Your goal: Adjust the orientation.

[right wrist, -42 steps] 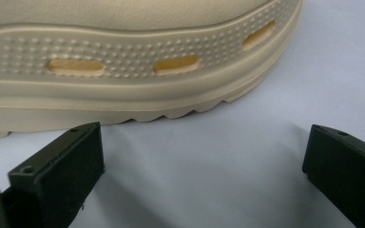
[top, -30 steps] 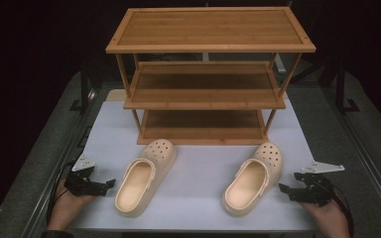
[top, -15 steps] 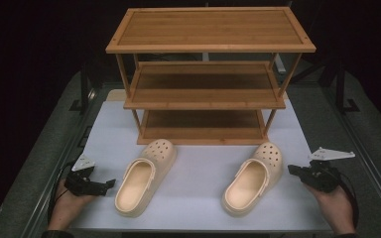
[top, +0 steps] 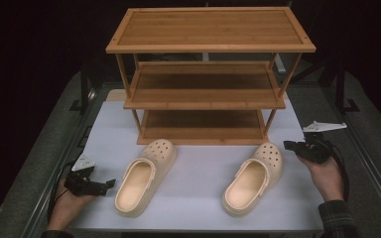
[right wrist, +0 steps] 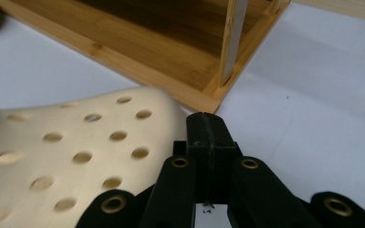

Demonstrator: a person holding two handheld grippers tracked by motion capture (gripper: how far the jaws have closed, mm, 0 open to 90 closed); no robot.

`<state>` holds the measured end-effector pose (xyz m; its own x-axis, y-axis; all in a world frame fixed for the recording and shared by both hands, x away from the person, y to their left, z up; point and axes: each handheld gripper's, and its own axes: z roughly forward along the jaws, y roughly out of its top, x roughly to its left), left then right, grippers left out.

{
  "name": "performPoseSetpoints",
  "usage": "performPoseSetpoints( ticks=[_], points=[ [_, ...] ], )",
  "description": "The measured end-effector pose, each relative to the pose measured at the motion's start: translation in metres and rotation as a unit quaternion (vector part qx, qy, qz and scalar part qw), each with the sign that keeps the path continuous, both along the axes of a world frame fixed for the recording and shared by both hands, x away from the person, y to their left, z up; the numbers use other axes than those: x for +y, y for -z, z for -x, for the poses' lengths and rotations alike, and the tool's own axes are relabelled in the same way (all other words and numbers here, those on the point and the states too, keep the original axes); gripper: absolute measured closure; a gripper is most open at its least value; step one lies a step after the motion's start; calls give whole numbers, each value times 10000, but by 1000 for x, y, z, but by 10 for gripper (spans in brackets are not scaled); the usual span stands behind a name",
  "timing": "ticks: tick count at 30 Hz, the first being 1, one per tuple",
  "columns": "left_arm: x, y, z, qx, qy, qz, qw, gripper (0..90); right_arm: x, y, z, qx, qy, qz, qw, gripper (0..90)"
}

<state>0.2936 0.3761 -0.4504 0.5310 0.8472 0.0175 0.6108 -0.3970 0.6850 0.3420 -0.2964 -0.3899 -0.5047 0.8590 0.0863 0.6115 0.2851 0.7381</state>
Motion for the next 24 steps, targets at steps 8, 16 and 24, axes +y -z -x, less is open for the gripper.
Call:
performPoseSetpoints(
  ticks=[8,16,24],
  points=[
    [0,0,0,-1,0,-1,10000,0,4,15,-27,148,-39,-52,9999,900],
    [0,0,0,0,2,0,10000,0,10,25,-26,396,-131,77,9991,900],
    [0,0,0,7,4,-2,10000,0,14,25,-25,407,-147,-40,9991,900]
  ],
)
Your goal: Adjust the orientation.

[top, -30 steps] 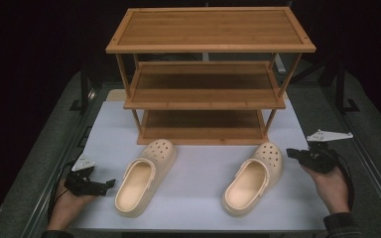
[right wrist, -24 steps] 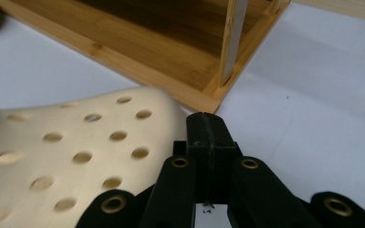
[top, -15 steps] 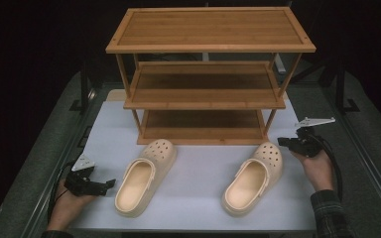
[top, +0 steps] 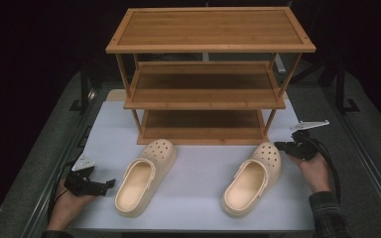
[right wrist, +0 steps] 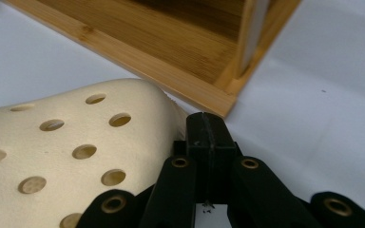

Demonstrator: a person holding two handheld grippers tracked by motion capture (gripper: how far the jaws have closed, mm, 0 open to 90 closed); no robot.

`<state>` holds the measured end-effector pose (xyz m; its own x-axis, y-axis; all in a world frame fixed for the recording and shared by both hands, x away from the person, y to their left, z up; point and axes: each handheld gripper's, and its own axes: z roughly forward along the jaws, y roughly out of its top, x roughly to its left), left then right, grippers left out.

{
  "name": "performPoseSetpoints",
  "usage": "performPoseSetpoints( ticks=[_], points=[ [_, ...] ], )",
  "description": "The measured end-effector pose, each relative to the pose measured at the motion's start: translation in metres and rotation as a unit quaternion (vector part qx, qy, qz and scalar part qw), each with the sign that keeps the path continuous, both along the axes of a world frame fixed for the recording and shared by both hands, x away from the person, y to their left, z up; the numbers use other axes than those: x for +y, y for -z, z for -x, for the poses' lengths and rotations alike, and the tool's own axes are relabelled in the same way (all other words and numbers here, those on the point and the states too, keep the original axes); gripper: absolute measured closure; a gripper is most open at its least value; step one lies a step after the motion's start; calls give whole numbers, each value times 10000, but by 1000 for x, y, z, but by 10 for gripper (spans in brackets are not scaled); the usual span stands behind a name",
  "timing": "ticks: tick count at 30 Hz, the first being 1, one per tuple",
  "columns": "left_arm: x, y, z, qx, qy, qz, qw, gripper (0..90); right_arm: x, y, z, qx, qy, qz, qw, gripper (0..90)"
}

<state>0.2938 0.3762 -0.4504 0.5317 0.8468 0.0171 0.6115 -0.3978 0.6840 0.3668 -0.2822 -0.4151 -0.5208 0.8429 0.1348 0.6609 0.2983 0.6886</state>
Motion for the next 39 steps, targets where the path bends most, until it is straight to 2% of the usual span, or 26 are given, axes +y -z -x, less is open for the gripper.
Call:
performPoseSetpoints(
  ticks=[15,18,21,23,25,26,27,28,29,30,32,39],
  points=[
    [0,0,0,9,1,0,10000,0,45,-1,-6,-31,-426,100,9990,900],
    [0,0,0,5,3,0,10000,0,47,-2,-6,-86,-449,177,9988,900],
    [0,0,0,-1,0,0,10000,0,44,-4,-2,-65,-447,115,9989,900],
    [0,0,0,-8,-2,4,10000,0,40,-6,4,-91,-449,107,9989,900],
    [0,0,0,-9,-3,0,10000,0,34,-6,20,-110,-524,113,9985,900],
    [0,0,0,-13,-2,7,10000,0,34,-6,20,-110,-524,113,9985,900],
    [0,0,0,-9,-3,1,10000,0,31,-6,33,-86,-560,160,9983,900],
    [0,0,0,-9,-3,1,10000,0,31,-6,33,-86,-560,160,9983,900],
    [0,0,0,-15,-2,9,10000,0,28,-5,45,-53,-580,177,9981,900],
    [0,0,0,-15,-2,9,10000,0,28,-5,45,-53,-580,177,9981,900],
    [0,0,0,-11,0,2,10000,0,23,0,60,8,-627,175,9979,900],
    [0,0,0,-7,-2,0,10000,0,21,12,74,144,-739,142,9971,900]
  ],
)
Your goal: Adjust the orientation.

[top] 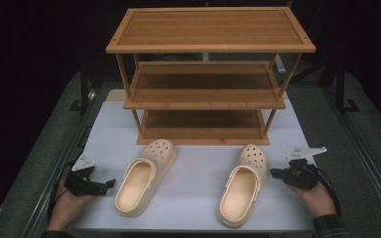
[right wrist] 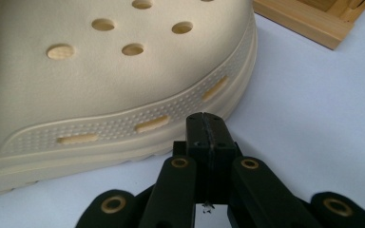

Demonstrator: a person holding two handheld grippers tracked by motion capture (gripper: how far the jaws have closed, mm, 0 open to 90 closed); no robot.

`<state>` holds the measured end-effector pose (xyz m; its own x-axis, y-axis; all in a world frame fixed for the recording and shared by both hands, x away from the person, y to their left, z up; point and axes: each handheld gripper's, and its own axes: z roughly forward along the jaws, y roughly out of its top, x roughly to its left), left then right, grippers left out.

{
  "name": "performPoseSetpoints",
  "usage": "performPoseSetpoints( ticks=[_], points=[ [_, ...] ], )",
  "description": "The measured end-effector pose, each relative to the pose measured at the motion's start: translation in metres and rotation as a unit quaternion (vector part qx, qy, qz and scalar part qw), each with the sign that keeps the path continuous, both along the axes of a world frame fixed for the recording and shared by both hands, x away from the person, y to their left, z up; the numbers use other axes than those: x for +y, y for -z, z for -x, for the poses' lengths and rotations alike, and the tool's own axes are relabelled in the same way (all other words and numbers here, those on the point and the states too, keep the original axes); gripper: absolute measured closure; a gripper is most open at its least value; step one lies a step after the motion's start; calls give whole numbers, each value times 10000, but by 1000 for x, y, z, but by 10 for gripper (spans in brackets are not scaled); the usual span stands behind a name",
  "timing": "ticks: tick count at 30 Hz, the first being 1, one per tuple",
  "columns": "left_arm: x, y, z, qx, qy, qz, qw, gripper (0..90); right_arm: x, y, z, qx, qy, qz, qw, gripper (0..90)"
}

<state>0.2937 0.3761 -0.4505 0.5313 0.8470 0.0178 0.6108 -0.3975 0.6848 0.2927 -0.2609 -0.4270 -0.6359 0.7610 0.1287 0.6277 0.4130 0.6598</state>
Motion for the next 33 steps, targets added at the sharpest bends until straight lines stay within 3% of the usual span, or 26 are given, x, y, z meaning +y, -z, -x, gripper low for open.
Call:
performPoseSetpoints(
  ticks=[6,15,25,33],
  points=[
    [0,0,0,0,2,-2,10000,0,2,1,-7,-87,-82,-110,9999,900],
    [0,0,0,2,2,-2,10000,0,4,4,-16,-8,-118,-143,9998,900],
    [0,0,0,7,3,-3,10000,0,33,1,-31,-27,-357,-72,9993,900],
    [0,0,0,12,0,-1,10000,0,42,1,-39,22,-439,-113,9990,900]
  ],
)
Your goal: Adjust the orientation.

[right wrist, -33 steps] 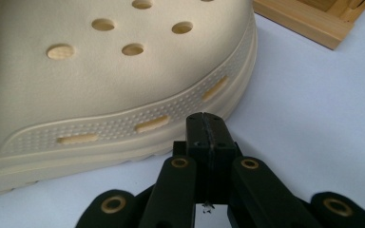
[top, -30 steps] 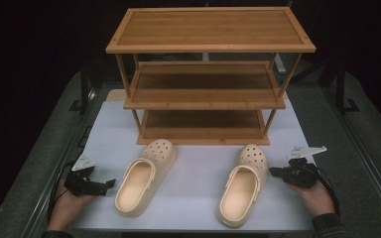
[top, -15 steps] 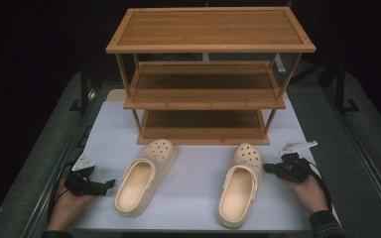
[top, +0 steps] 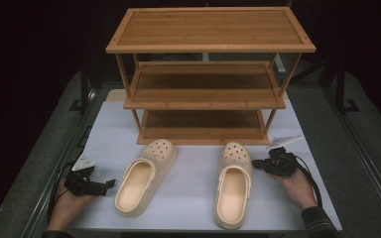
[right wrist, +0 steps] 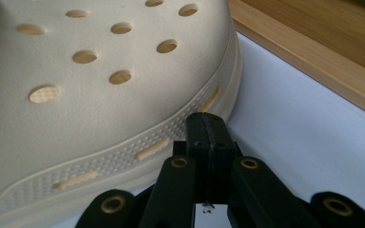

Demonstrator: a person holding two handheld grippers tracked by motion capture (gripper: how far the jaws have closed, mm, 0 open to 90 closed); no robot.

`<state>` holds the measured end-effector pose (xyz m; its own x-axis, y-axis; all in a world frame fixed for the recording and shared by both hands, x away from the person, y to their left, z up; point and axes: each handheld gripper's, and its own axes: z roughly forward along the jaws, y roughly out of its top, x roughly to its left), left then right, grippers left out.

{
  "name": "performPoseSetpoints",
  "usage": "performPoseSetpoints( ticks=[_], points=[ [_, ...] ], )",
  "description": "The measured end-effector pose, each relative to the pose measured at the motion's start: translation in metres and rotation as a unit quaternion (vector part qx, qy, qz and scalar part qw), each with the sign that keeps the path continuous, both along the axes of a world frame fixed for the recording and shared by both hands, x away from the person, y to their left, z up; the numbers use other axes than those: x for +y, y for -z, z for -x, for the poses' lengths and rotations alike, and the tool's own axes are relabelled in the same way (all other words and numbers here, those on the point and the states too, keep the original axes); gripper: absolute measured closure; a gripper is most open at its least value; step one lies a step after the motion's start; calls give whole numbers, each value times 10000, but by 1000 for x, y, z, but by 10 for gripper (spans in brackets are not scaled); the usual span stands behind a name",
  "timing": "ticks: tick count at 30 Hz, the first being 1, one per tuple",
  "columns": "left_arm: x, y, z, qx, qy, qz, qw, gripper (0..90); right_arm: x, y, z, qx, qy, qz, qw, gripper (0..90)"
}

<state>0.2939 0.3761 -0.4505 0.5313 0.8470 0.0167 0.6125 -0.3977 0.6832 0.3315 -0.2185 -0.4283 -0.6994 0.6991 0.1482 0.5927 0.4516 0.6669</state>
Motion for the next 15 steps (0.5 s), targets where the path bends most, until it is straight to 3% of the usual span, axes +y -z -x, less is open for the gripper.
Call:
performPoseSetpoints(
  ticks=[15],
  points=[
    [0,0,0,0,0,2,10000,0,34,-1,-18,36,-254,47,9997,900]
  ],
)
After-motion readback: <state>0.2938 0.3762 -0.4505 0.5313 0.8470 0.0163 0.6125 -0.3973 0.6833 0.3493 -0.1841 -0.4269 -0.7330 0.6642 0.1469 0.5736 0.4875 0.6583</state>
